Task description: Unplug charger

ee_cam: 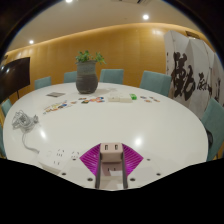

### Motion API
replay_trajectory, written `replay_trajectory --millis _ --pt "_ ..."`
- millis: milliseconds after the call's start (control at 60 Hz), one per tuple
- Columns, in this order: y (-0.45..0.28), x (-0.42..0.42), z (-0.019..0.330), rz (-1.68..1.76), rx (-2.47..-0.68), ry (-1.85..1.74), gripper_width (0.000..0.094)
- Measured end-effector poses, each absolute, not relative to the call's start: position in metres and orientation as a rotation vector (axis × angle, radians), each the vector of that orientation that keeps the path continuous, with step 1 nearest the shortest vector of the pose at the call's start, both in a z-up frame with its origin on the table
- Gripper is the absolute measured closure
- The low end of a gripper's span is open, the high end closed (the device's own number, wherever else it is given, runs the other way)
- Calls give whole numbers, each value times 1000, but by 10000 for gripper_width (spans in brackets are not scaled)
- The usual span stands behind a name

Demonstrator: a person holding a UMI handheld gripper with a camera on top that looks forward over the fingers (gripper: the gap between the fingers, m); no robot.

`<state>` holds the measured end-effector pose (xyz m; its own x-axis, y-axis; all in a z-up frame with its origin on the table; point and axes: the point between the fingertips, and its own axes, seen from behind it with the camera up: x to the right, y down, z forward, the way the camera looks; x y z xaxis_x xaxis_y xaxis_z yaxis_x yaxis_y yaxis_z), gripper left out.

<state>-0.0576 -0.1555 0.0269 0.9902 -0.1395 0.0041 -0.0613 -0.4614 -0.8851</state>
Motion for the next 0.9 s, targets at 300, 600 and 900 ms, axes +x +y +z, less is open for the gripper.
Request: replay_trajectory --millis 300,600,900 --pt "-152 -58 30 -79 -2095 152 756" --pt "-116 -12 341 -99 -1539 135 758" --pt "-147 97 92 -156 -2117 191 693"
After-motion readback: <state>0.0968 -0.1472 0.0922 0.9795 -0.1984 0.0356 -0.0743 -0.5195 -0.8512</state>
